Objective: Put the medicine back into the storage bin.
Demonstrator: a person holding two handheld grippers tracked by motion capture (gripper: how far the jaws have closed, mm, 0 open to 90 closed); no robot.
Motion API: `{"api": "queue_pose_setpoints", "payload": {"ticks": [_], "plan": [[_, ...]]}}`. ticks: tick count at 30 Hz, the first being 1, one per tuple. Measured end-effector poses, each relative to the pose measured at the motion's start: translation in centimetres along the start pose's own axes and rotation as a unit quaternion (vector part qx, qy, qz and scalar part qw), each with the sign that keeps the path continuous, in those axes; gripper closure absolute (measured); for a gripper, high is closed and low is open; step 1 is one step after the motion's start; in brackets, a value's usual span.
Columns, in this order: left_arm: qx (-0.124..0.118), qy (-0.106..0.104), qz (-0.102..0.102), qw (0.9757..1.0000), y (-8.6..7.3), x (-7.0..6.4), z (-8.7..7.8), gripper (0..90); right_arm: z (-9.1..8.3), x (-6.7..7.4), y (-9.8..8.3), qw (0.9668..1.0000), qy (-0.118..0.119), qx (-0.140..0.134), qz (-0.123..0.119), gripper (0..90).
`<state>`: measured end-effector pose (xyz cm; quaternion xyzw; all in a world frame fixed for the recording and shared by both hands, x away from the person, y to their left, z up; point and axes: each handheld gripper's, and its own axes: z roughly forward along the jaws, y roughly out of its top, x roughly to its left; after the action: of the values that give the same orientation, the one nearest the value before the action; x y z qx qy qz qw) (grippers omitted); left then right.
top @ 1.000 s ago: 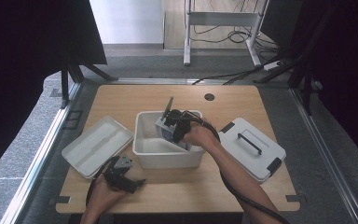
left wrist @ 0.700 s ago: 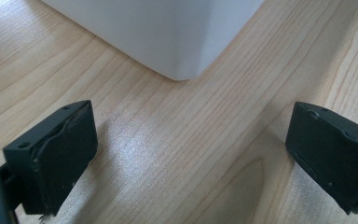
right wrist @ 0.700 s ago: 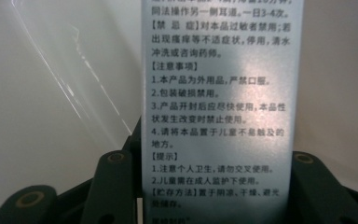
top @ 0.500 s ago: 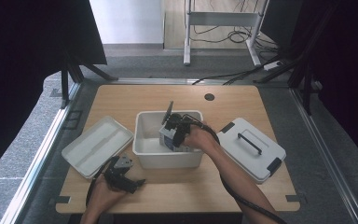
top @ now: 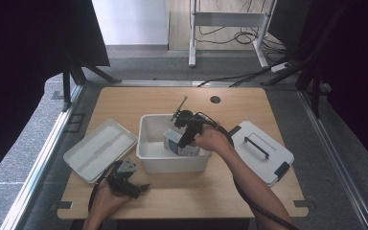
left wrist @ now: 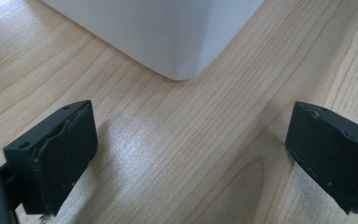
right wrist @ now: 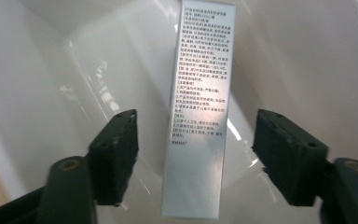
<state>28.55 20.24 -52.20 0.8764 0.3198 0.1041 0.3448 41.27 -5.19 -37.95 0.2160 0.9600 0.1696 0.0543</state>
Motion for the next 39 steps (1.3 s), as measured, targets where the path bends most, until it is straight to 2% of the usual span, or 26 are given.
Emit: {"api": "queue_pose_setpoints", "payload": {"ticks": [6,10,12,18,21,31,39], "plan": [[0.000,0.000,0.001,1.0000,0.0,0.0,0.0,2.2,-2.1,0.5,-1.2,0.9989,-0.006,-0.046,0.007,13.3],[0.000,0.000,0.001,1.0000,0.0,0.0,0.0,2.2,-3.4,0.9,-2.3,0.9970,-0.013,-0.076,0.009,11.8],[0.000,0.000,0.000,1.0000,0.0,0.0,0.0,2.2,-4.1,1.2,-3.1,0.9956,-0.015,-0.092,0.007,8.1],[0.000,-0.001,0.001,1.0000,0.0,0.0,0.0,2.2,-5.5,1.8,-5.3,0.9920,-0.022,-0.124,0.007,1.4],[0.000,-0.001,0.001,1.0000,0.0,0.0,0.0,2.2,-5.9,2.0,-6.7,0.9900,-0.027,-0.138,0.010,1.0],[0.000,0.000,0.001,1.0000,0.0,0.0,0.0,2.1,-6.1,2.2,-11.4,0.9841,-0.033,-0.171,0.033,0.0],[0.002,-0.001,0.001,1.0000,0.0,0.0,0.0,1.0,-5.0,2.8,-14.6,0.9797,-0.046,-0.190,0.043,0.0]]}}
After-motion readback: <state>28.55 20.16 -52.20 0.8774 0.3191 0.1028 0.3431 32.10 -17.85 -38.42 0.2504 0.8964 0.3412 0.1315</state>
